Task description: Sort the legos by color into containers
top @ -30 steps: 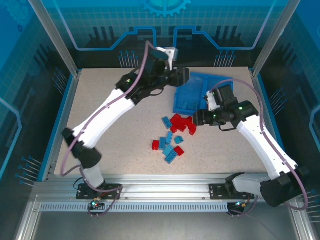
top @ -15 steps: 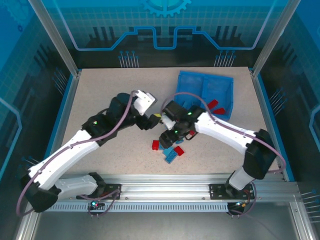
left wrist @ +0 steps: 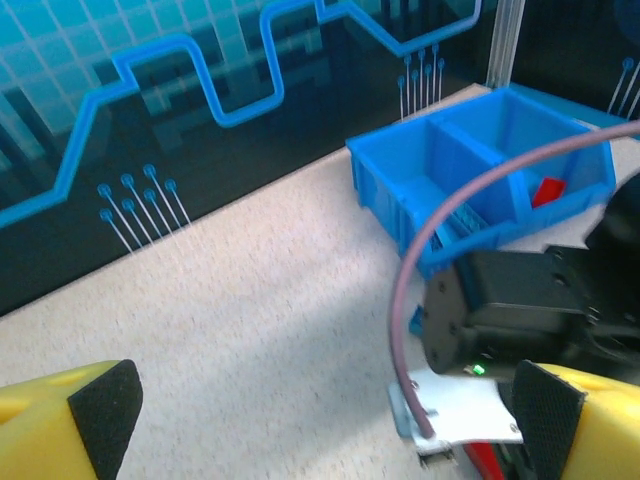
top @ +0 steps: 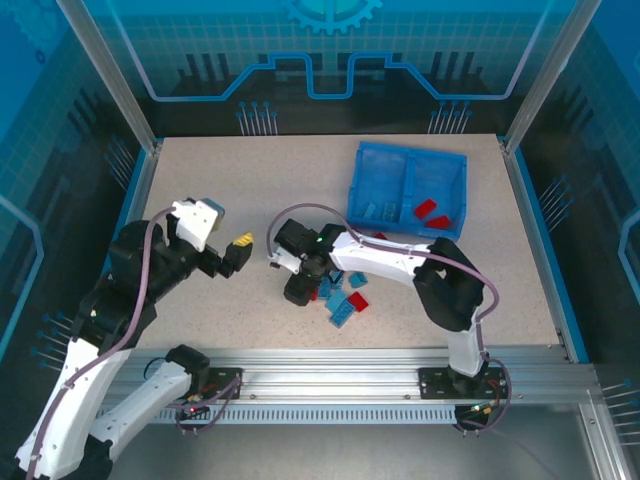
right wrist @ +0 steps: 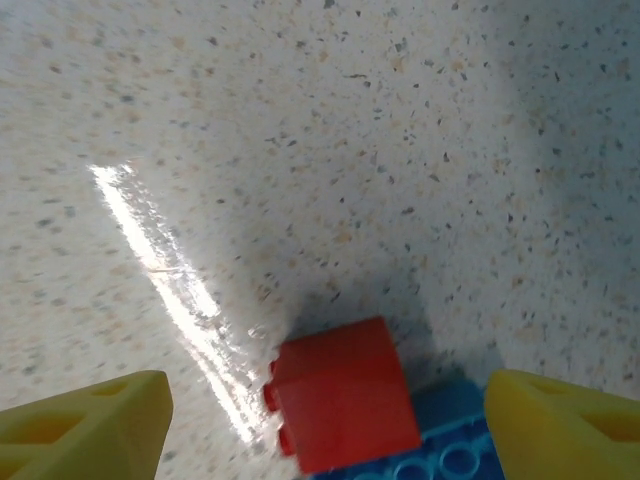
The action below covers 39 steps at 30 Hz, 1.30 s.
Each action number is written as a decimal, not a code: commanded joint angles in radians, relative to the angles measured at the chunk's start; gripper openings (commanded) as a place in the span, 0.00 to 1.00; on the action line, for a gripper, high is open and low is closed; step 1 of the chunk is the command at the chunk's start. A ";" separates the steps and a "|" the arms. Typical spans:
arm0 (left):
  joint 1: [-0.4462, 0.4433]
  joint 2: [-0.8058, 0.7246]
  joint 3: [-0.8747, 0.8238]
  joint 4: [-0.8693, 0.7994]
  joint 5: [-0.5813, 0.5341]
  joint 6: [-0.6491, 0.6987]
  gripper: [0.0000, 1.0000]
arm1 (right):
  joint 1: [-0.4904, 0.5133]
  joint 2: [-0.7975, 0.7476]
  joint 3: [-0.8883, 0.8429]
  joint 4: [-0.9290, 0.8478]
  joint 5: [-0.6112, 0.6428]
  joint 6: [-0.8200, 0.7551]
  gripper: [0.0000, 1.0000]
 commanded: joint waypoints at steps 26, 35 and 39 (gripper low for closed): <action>0.009 -0.062 -0.100 -0.194 0.373 0.198 0.99 | -0.003 0.088 0.081 -0.095 0.092 -0.052 0.40; 0.009 -0.020 -0.128 -0.137 0.485 0.293 0.99 | -0.094 -0.201 0.019 -0.054 0.127 0.065 0.36; 0.009 0.014 -0.144 -0.020 0.514 0.225 0.99 | -0.185 -0.330 -0.010 -0.006 0.194 0.157 0.36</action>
